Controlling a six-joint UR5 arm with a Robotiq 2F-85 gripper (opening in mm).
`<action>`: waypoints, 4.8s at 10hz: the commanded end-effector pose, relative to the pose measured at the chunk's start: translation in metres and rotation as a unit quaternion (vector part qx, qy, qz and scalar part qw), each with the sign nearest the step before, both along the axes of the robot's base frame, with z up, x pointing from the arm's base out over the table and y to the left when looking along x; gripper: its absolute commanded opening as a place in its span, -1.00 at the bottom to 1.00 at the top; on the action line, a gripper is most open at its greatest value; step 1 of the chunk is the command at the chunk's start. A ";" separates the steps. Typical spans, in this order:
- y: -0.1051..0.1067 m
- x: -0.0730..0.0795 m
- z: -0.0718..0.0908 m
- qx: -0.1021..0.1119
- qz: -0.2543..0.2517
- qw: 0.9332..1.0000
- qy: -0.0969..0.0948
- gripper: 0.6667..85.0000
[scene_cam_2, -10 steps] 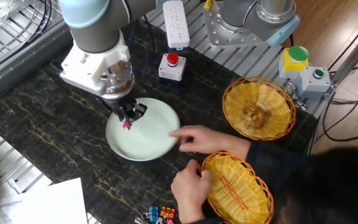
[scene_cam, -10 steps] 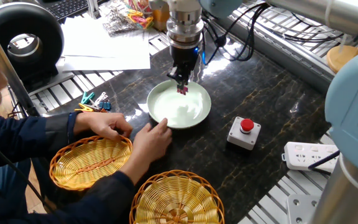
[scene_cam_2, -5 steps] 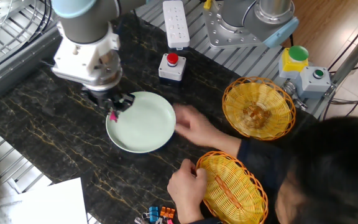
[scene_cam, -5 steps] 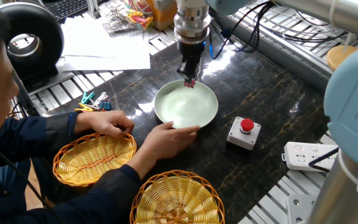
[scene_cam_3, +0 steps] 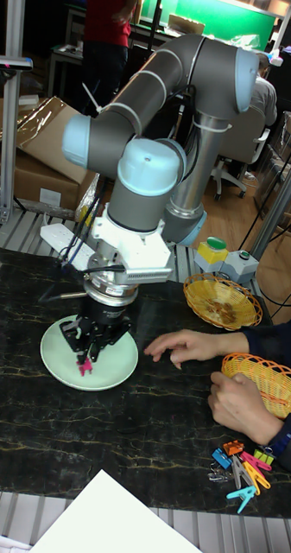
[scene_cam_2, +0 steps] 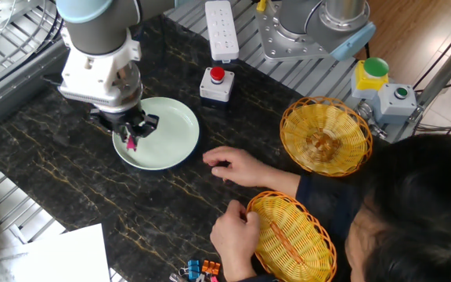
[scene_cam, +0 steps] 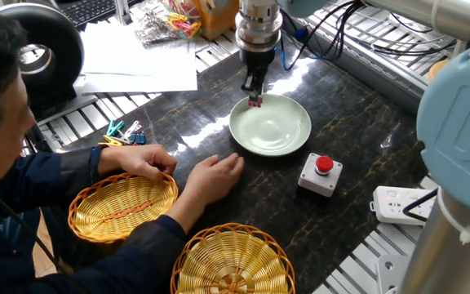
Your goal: Use a clamp
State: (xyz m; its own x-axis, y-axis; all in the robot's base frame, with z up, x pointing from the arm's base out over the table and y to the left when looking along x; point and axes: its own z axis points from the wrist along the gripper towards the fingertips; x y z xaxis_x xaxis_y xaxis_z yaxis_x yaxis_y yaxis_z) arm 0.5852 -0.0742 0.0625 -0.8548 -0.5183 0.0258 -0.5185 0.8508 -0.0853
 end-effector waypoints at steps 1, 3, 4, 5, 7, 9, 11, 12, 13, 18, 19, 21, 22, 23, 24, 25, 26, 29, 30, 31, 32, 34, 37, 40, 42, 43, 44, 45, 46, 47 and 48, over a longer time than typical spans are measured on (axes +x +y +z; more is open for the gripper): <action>-0.022 0.008 0.003 -0.039 0.029 0.999 -0.006 -0.99; -0.013 0.006 0.003 -0.026 0.005 1.000 -0.005 -0.99; 0.006 0.007 0.003 0.001 -0.034 0.999 -0.003 -0.99; 0.036 0.008 0.007 0.035 -0.107 0.994 0.001 -0.99; 0.095 0.002 0.011 0.089 -0.264 0.960 0.021 -0.99; 0.122 -0.002 0.007 0.092 -0.393 0.915 0.012 -0.99; 0.120 0.002 0.006 0.090 -0.391 0.916 0.004 -0.99; 0.110 0.004 0.005 0.075 -0.361 0.929 -0.004 -0.99; 0.064 0.006 0.007 0.008 -0.234 0.972 -0.014 -0.99; 0.026 0.030 0.017 -0.033 0.093 0.995 -0.002 -0.99; 0.035 0.021 0.008 0.007 0.117 0.993 0.008 -0.99; 0.017 0.017 -0.007 0.010 0.194 0.981 0.013 -0.99; 0.010 0.014 -0.013 0.010 0.212 0.977 0.015 -0.99; 0.010 0.010 -0.016 0.020 0.222 0.975 0.016 -0.99; 0.009 0.004 -0.016 0.022 0.226 0.974 0.021 -0.99; 0.011 0.000 -0.015 0.026 0.228 0.973 0.028 -0.99; 0.011 -0.001 -0.014 0.027 0.230 0.972 0.030 -0.99; 0.010 -0.004 -0.012 0.026 0.230 0.972 0.030 -0.99; 0.010 -0.003 -0.013 0.025 0.228 0.973 0.030 -0.99; 0.010 -0.001 -0.013 0.024 0.226 0.973 0.027 -0.99; 0.010 0.001 -0.013 0.023 0.226 0.973 0.022 -0.99; 0.011 0.009 -0.018 0.020 0.224 0.974 0.011 -0.99; 0.019 0.008 -0.019 0.035 0.221 0.975 0.008 -0.72; 0.029 0.010 -0.019 0.053 0.227 0.972 0.000 0.04; 0.032 0.012 -0.018 0.062 0.234 0.970 -0.004 0.37; 0.033 0.011 -0.018 0.064 0.234 0.970 -0.004 0.43; 0.034 0.011 -0.018 0.066 0.233 0.970 -0.003 0.45; 0.035 0.009 -0.018 0.068 0.231 0.971 0.000 0.48; 0.036 0.008 -0.015 0.069 0.224 0.972 0.003 0.48; 0.034 0.009 -0.009 0.065 0.206 0.976 0.003 0.42; 0.034 0.011 0.002 0.055 0.144 0.988 -0.002 0.16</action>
